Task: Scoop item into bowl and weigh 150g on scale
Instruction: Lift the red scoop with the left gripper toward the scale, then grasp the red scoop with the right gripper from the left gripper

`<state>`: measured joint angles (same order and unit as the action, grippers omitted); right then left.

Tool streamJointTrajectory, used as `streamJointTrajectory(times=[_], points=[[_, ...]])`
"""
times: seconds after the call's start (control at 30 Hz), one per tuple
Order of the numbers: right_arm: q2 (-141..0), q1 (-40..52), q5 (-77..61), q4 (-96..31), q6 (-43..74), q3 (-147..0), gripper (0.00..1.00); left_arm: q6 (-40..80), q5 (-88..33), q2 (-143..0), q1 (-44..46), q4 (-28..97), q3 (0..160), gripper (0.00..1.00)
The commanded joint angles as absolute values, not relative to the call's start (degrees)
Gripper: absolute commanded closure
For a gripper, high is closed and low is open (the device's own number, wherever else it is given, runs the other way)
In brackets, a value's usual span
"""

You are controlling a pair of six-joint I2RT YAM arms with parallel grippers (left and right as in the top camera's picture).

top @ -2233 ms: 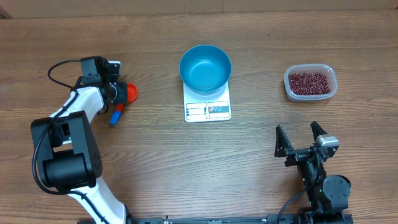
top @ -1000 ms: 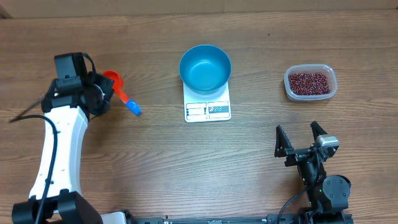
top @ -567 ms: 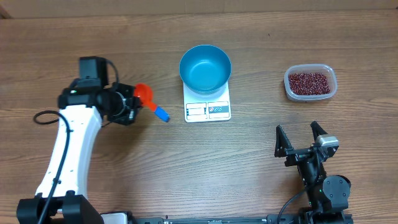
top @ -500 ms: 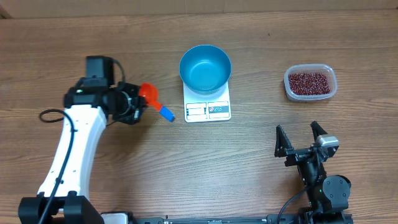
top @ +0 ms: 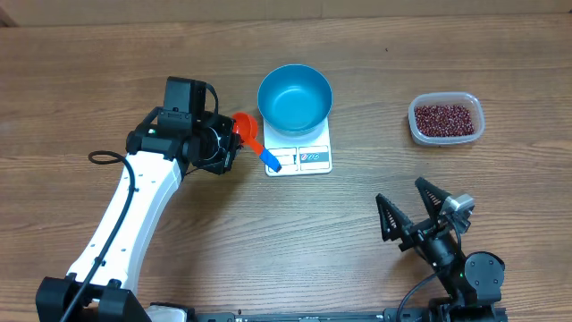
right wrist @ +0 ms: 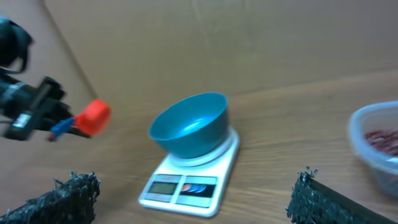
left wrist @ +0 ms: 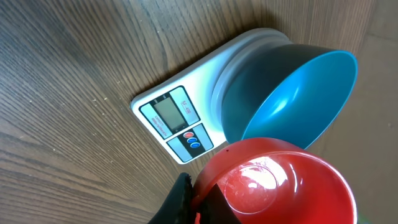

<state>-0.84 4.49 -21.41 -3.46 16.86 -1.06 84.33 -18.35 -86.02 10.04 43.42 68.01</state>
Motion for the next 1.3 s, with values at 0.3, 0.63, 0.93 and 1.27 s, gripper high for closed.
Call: streamJointTrajectory(times=[0.3, 0.63, 0.93, 1.27], points=[[-5.58, 4.16, -32.56, -3.36, 28.80, -6.66, 0.00, 86.72, -17.87, -85.84, 10.35, 41.89, 68.47, 0.96], [-32.53, 4.19, -40.62, -13.17, 28.03, -30.11, 0.00, 90.98, -17.56, -85.86, 12.14, 40.73, 68.47, 0.95], [-54.54, 4.16, -57.14, -5.80, 35.33, -40.80, 0.00, 95.44, -13.98, -85.86, 13.93, 39.57, 68.47, 0.96], [-69.89, 14.74, -49.76, 9.87, 42.02, -40.80, 0.23, 98.00, -11.79, -85.97, 16.71, 39.62, 68.47, 0.96]])
